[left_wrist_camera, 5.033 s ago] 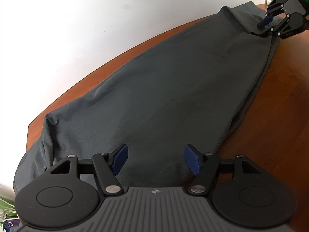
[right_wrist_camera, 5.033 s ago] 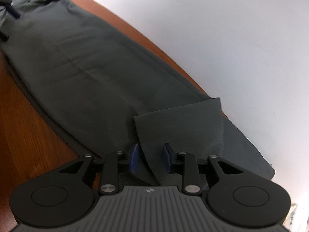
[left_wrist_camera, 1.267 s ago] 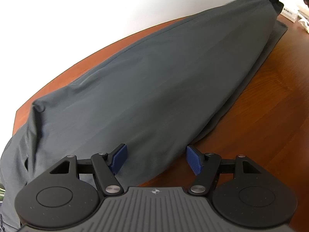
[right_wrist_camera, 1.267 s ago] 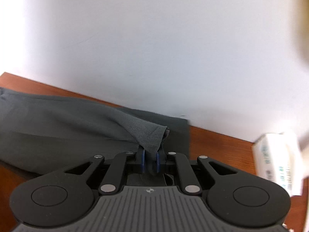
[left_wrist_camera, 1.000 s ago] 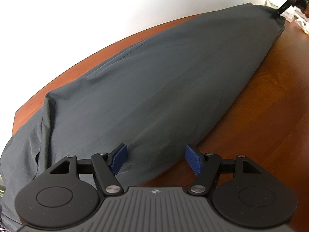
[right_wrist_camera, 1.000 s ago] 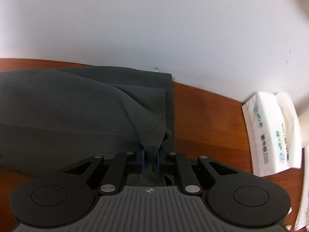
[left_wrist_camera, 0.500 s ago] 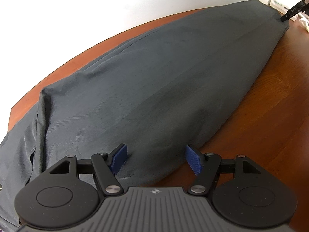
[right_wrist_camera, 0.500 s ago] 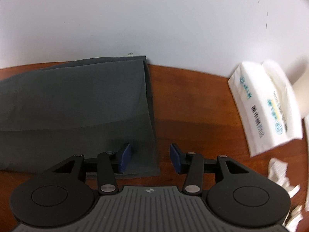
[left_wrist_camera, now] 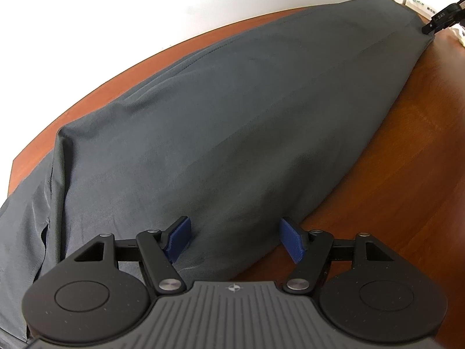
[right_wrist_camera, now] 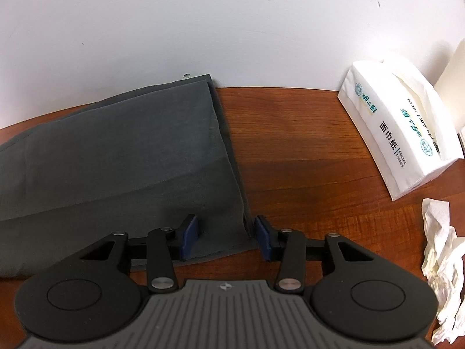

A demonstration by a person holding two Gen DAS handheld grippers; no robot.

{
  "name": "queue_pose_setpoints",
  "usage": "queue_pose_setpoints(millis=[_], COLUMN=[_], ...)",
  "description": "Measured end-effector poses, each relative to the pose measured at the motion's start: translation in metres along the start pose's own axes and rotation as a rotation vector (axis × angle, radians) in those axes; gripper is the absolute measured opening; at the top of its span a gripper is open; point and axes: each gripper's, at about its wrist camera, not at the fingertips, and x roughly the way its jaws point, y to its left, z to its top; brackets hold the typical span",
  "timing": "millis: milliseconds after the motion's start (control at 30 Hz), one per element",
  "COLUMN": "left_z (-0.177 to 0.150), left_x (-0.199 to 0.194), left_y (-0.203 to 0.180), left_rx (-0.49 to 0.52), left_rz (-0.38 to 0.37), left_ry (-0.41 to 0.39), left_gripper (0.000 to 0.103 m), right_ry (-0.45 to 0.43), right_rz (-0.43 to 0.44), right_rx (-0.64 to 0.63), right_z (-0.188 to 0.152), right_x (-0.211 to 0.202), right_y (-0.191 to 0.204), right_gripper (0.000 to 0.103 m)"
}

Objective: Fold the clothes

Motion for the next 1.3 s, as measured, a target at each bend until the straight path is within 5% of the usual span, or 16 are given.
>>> queue_pose_setpoints(millis=[133,500,1067,1300], left_z=[-0.001,-0.012,-0.097,-0.147], left_x=[0.003,0.002,-0.049,-0.08], left_y=[0.005,0.009,-0.059,-0.106], left_rx=[-0.023,-0.011,0.284,0.361], left_rz=[-0.019,-0.121,-0.233,-0.257], left_ry=[0.018,0.116,0.17,0.208], left_gripper=[0.069,0.069,0.069,0.069], right_ry=[0.001,0.082,0.227,0.222], right_rz=[-0.019,-0.093,-0.199,-0.215], right_rx=[-0.025,0.006,0.236,0.239], right_z=[-0.004,-0.047,-0.311,-0.361], right_x=[-0.001,-0.03,-0.181,-0.211], right_y=[0.011,0.018,-0.006,-0.01], right_gripper=[0.02,0.018,0.019,0.02])
